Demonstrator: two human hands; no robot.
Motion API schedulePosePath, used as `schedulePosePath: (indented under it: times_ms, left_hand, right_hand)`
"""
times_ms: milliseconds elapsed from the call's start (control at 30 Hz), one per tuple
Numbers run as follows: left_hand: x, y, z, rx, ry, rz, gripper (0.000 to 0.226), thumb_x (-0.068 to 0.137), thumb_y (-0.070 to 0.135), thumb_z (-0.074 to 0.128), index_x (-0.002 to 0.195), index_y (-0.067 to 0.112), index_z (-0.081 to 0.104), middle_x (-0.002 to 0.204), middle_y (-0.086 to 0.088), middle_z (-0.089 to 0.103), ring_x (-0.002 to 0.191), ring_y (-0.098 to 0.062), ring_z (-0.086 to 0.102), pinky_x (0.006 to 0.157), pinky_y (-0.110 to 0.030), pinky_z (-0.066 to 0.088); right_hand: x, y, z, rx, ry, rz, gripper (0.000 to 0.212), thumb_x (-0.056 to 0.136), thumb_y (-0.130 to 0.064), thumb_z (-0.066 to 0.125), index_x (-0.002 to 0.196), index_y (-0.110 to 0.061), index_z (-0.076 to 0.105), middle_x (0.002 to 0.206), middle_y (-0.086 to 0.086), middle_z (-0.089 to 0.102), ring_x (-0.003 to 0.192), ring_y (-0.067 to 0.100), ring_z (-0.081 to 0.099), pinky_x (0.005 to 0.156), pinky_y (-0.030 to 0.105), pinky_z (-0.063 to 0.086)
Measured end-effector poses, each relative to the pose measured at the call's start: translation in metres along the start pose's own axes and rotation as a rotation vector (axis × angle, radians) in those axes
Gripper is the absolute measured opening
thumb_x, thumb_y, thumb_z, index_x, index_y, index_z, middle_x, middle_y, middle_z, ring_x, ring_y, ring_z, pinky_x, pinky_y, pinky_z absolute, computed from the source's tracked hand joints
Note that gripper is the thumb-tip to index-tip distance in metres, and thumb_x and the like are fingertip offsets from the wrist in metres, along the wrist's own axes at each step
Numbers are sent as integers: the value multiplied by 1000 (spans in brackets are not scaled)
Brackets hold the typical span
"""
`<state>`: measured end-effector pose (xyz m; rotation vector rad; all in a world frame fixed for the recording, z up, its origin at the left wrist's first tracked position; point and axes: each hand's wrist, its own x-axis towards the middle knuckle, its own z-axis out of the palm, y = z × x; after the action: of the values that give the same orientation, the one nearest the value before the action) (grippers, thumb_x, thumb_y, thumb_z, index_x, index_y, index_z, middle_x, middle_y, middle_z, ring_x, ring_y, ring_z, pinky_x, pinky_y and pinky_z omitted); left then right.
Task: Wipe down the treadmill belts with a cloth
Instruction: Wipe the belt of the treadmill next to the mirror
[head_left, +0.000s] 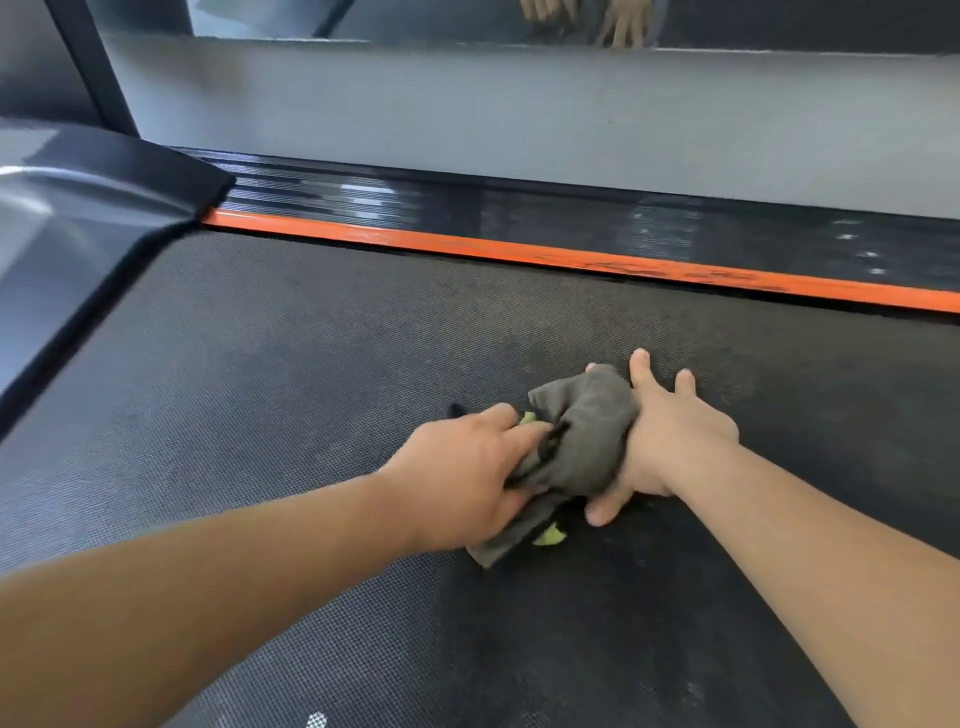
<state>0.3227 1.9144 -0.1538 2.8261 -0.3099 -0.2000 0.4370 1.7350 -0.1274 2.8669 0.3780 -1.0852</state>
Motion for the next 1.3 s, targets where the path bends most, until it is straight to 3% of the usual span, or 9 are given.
schedulePosePath:
  times_ms: [167, 400, 567, 633, 767, 833, 967, 1067, 1300]
  left_hand:
    - [49, -32, -14, -52, 221, -705, 39, 100, 50, 51, 122, 17, 54, 115, -9, 56, 105, -36, 63, 79, -40, 48]
    - [36, 9, -8, -72, -12, -131, 36, 99, 54, 52, 114, 21, 53, 110, -1, 55, 101, -27, 61, 83, -38, 52]
    - [110, -42, -37, -133, 228, -660, 87, 100, 36, 57, 162, 31, -3, 134, -11, 48, 114, -42, 60, 86, -48, 49]
    - [135, -18, -34, -190, 216, -710, 78, 99, 31, 57, 161, 35, 10, 139, -13, 42, 116, -42, 58, 88, -47, 48]
    - [154, 31, -20, -151, 15, -322, 46, 94, 35, 59, 138, 34, 49, 132, -9, 44, 119, -38, 56, 100, -45, 51]
    - [159, 11, -35, -72, -34, -236, 35, 92, 34, 61, 127, 33, 56, 114, -5, 52, 113, -34, 60, 94, -43, 54]
    - [143, -62, -79, 242, -27, -480, 57, 73, 19, 73, 121, 46, 59, 112, -2, 58, 101, -30, 68, 71, -36, 54]
    - [122, -97, -87, 339, 68, -617, 37, 81, 29, 66, 116, 39, 60, 106, 2, 59, 98, -28, 66, 67, -34, 44]
    - [140, -32, -53, -315, 93, -653, 33, 88, 35, 58, 118, 21, 62, 118, -9, 69, 108, -35, 64, 83, -32, 48]
  right_hand:
    - [-6, -2, 1, -65, 27, -22, 157, 43, -62, 98, 151, -61, -16, 164, -13, -33, 155, 38, -19, 107, 71, 40]
    - [7, 1, 3, 8, -25, 53, 175, 30, -61, 100, 157, -47, -20, 160, -19, -39, 156, 29, -22, 114, 68, 34]
    - [-6, 0, -1, -33, -15, -39, 155, 49, -58, 97, 150, -62, -20, 162, -14, -38, 154, 36, -24, 107, 69, 41]
    - [-4, -1, -3, -21, -28, -29, 153, 51, -56, 97, 152, -60, -17, 162, -13, -38, 154, 36, -25, 108, 71, 39]
    - [-4, 2, -3, -23, -14, -34, 138, 48, -56, 98, 158, -51, 15, 163, -15, -35, 154, 34, -24, 107, 72, 39]
    - [-5, 2, -3, -18, -16, -40, 144, 47, -56, 98, 157, -55, 5, 162, -15, -36, 155, 33, -24, 106, 72, 39]
    - [-6, 1, -4, 4, -19, -43, 156, 50, -54, 98, 150, -61, -20, 159, -14, -43, 153, 35, -27, 108, 74, 35]
    - [-6, 1, -6, 12, -40, -37, 155, 52, -52, 98, 149, -61, -22, 158, -13, -44, 152, 36, -29, 110, 76, 30]
    - [-5, 0, -8, 7, -61, -15, 153, 53, -52, 98, 153, -57, -17, 159, -14, -42, 153, 35, -28, 110, 77, 30]
